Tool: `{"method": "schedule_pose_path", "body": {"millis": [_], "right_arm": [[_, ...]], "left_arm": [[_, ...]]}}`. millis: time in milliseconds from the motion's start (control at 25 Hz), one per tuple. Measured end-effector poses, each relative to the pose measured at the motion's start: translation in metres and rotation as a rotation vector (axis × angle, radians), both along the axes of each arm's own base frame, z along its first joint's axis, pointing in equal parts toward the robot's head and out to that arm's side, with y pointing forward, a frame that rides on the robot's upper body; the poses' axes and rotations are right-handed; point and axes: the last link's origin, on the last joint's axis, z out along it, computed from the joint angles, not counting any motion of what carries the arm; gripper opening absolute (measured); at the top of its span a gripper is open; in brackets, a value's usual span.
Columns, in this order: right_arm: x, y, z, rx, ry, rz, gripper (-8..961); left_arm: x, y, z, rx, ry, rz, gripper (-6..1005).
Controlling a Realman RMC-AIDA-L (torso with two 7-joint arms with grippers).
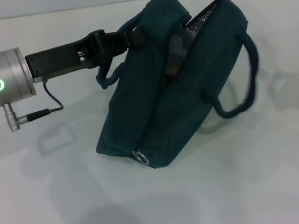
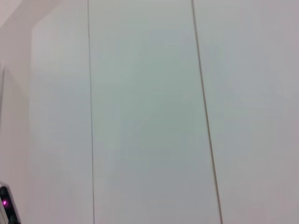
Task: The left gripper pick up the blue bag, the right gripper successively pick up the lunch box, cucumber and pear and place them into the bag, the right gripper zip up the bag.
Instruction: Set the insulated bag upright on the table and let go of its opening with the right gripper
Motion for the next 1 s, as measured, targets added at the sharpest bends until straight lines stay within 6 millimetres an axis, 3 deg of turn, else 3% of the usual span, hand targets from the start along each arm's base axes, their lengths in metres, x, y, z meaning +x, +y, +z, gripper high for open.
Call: {"method": "schedule_pose_path", "body": {"millis": [80,280,520,680,1000], "right_arm": [[0.000,0.000,0.001,0.002,0.002,0.003,45],[-0.006,0.000,-0.008,-0.078,-0.011,0.036,-2],[-0.020,0.004,-0.034,-0.316,-0.051,0.072,11],[-0.019,0.013,-0.053,-0.422,-0.097,-0.004,17],[-0.010,0.030,-0.063,-0.432,-0.123,-0.151,17]], "left_arm": [[-0.001,-0.001,0.000,-0.002,-0.002,0.000,61],[-0.001,-0.002,0.001,0.000,-0.012,0.001,61],[-0.001,-0.002,0.002,0.005,-0.021,0.000,62],[0.000,-0.002,0.002,0.007,-0.020,-0.005,62],[0.001,-0.003,0.001,0.004,-0.025,-0.009,62]]}}
